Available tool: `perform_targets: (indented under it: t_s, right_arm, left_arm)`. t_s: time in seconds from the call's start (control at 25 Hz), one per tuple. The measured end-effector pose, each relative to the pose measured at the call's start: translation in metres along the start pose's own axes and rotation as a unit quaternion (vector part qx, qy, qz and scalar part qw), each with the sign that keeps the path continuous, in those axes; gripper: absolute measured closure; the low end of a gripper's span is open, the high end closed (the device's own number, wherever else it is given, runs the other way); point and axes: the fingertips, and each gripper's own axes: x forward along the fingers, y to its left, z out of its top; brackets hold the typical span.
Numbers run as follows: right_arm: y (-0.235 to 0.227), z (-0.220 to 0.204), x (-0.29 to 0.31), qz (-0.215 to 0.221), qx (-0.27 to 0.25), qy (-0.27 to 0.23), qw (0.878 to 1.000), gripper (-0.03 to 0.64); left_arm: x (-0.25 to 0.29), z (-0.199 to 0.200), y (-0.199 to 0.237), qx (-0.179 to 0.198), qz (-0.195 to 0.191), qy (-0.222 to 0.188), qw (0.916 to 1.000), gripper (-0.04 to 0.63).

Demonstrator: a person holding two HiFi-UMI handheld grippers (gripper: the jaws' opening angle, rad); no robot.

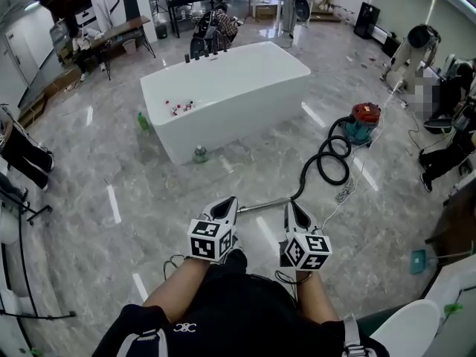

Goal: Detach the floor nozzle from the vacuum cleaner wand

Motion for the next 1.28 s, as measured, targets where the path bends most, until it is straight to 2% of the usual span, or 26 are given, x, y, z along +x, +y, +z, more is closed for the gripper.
perform_targets:
  t_s: [0.28,0.64,0.92,1.12,1.28]
  right_arm:
    - [-0.024,0.015,0.052,-0.009,-0.015,0.007,1.0,0.6]
    - [-0.053,0.043,0.149,-0.025,-0.033,0.013,0.999,0.6]
    - [-0.055,0.041,0.224,-0.009,-0.072,0.058,0.996,0.6]
    - [-0.067,0.028,0.252,-0.014,-0.075,0.085,0.993,0.6]
    - [-0.078,0.026,0.267,0.019,-0.099,0.065,0.993,0.6]
  left_arm:
    - [0.054,0.026,0.021,-0.013,-0.018,-0.006,0.9997,0.588]
    - [0.138,0.064,0.077,-0.041,-0.024,-0.001,0.9988,0.588]
    - [0.183,0.079,0.132,-0.042,-0.004,0.011,0.999,0.588]
    - [0.222,0.079,0.151,-0.055,-0.02,0.03,0.9978,0.588]
    - [0.246,0.078,0.151,-0.077,-0.032,0.029,0.9961,0.588]
